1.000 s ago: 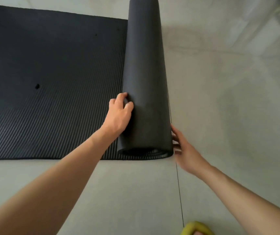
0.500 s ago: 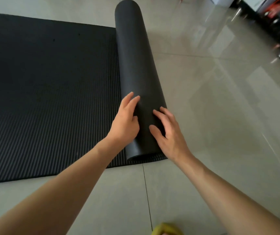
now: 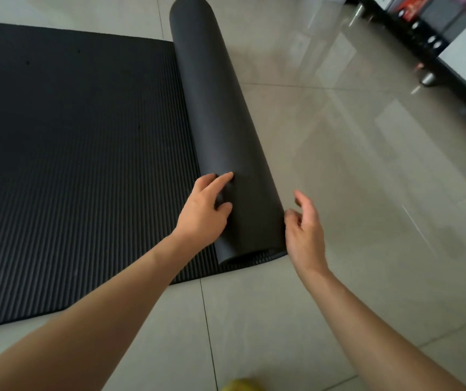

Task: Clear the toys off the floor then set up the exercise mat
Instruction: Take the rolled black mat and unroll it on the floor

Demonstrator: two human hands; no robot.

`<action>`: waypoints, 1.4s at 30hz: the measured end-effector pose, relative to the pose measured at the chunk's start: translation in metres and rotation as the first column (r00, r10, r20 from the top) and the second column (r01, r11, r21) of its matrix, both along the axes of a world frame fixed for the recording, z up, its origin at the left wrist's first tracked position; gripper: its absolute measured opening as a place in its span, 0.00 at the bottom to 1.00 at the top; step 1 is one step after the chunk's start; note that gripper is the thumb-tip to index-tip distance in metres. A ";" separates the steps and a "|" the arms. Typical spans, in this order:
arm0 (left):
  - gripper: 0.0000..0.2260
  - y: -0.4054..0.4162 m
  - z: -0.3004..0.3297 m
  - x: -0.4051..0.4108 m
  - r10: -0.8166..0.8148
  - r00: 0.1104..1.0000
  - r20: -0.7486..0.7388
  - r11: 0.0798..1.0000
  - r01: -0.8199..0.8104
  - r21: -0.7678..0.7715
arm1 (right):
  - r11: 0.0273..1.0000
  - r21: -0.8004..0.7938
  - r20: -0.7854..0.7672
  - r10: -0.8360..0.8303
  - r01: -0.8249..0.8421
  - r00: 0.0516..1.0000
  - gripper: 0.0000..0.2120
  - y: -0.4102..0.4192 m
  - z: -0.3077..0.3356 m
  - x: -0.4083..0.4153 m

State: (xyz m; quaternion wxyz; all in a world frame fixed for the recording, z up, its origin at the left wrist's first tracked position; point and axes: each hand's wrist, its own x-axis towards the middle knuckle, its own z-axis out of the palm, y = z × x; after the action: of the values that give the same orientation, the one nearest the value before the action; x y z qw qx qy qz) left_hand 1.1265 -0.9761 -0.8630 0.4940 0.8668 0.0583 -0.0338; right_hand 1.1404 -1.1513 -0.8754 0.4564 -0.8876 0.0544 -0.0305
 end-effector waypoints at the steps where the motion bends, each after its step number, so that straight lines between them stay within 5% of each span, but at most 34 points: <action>1: 0.25 -0.006 0.000 0.002 -0.025 0.999 0.027 0.999 0.024 0.041 | 1.000 -0.006 0.097 -0.023 0.024 0.995 0.20 -0.002 0.001 -0.002; 5: 0.28 -0.034 -0.003 0.011 -0.155 0.982 0.109 0.981 0.140 0.135 | 0.975 -0.193 0.428 0.184 -0.110 0.885 0.24 0.004 0.004 -0.015; 10: 0.35 -0.051 -0.002 0.021 -0.238 0.958 0.158 0.969 0.245 -0.021 | 0.901 -0.415 0.408 0.308 -0.126 0.859 0.22 0.001 -0.005 -0.017; 14: 0.32 -0.054 -0.020 0.017 -0.214 0.965 0.148 0.977 0.210 0.046 | 0.729 -0.678 0.319 0.405 -0.093 0.857 0.20 -0.026 -0.021 -0.007; 19: 0.34 -0.061 -0.035 0.014 -0.184 0.982 -0.049 0.983 0.185 0.006 | 0.842 -0.539 0.351 0.250 -0.023 0.902 0.19 -0.046 -0.027 0.004; 24: 0.33 -0.081 -0.021 0.032 -0.314 0.949 -0.029 0.949 0.313 -0.039 | 0.901 -0.406 0.422 0.034 0.155 0.906 0.20 -0.069 -0.016 0.016; 29: 0.33 -0.098 -0.015 0.045 -0.383 0.921 0.073 0.919 0.387 -0.070 | 0.784 -0.616 0.481 0.298 0.076 0.825 0.14 -0.069 -0.020 0.013; 31: 0.33 -0.100 -0.022 0.040 -0.392 0.919 0.039 0.920 0.392 0.002 | 0.713 -0.698 0.408 0.312 0.073 0.858 0.15 -0.076 -0.029 0.014; 34: 0.33 -0.092 -0.044 0.025 -0.425 0.880 -0.214 0.833 0.473 0.289 | 0.639 -0.766 0.272 0.218 0.074 0.937 0.26 -0.091 -0.033 0.021; 38: 0.41 -0.083 -0.067 0.015 -0.422 0.791 -0.443 0.637 0.607 0.476 | 0.765 -0.621 0.163 -0.083 0.168 0.983 0.34 -0.108 -0.029 0.033; 42: 0.37 -0.079 -0.080 0.006 -0.465 0.807 -0.364 0.483 0.576 0.659 | 0.854 -0.463 0.120 -0.203 0.236 0.972 0.41 -0.121 -0.030 0.036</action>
State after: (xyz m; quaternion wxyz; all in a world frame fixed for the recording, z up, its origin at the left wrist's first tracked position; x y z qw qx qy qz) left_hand 1.1321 -1.0552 -0.9434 0.0563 0.9611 -0.1653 -0.2138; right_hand 1.1764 -1.2724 -0.9051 0.2206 -0.9585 0.1308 -0.1245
